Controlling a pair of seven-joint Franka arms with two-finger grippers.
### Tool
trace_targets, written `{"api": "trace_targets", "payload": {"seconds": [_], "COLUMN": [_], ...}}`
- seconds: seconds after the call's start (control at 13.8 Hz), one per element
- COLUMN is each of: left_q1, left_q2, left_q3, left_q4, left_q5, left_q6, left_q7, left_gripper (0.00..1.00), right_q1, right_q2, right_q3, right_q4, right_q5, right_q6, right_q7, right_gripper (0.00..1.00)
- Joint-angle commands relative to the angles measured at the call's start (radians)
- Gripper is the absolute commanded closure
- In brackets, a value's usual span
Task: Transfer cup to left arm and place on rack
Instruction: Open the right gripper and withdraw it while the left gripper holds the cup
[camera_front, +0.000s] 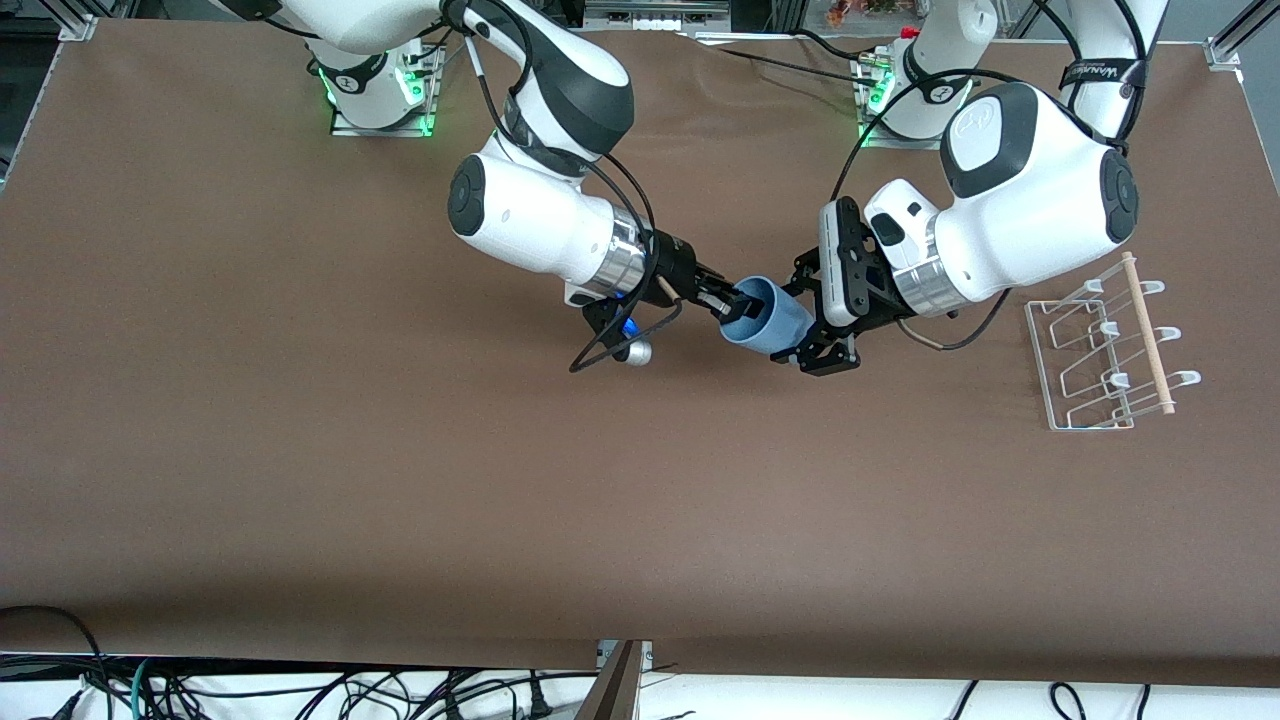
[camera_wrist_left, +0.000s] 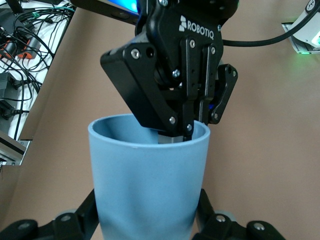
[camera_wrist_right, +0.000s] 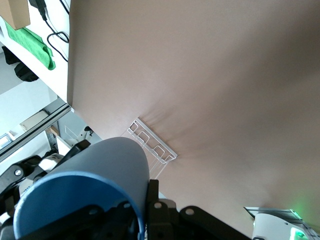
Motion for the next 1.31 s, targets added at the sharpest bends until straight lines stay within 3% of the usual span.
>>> {"api": "trace_targets", "payload": {"seconds": [0.0, 0.15, 0.22, 0.29, 0.36, 0.65, 0.87, 1.24], "left_q1": [-0.008, -0.007, -0.007, -0.007, -0.007, 0.006, 0.015, 0.067], "left_q2": [-0.004, -0.004, -0.004, -0.004, -0.004, -0.011, -0.03, -0.031], "left_q3": [-0.004, -0.002, -0.004, -0.002, -0.002, 0.001, 0.016, 0.024], "left_q4": [-0.013, -0.012, -0.012, -0.012, -0.01, -0.006, -0.001, 0.04], "left_q5": [-0.033, -0.033, -0.033, -0.033, -0.033, -0.03, -0.01, 0.17], "left_q6": [-0.006, -0.006, -0.006, -0.008, -0.009, -0.06, -0.141, -0.285], "left_q7": [0.035, 0.033, 0.033, 0.029, 0.029, 0.017, -0.036, -0.042], "left_gripper": [0.92, 0.92, 0.91, 0.88, 0.88, 0.88, 0.88, 0.92], "right_q1": [0.004, 0.003, 0.001, 0.0, -0.004, -0.019, -0.104, -0.304], "right_q2": [0.02, 0.02, 0.02, 0.018, 0.011, -0.047, -0.081, -0.152], "right_q3": [0.007, 0.007, 0.007, 0.006, 0.006, 0.0, -0.002, -0.016], "right_q4": [0.044, 0.044, 0.044, 0.044, 0.044, 0.041, 0.041, 0.039], "right_q5": [0.015, 0.015, 0.017, 0.017, 0.017, 0.017, 0.009, -0.017], "right_q6": [0.011, 0.011, 0.011, 0.009, 0.009, -0.026, -0.161, -0.444], "right_q7": [-0.006, -0.008, -0.008, -0.008, -0.008, -0.005, -0.026, -0.13], "right_gripper": [1.0, 1.0, 0.78, 0.26, 0.13, 0.09, 0.03, 0.02]}}
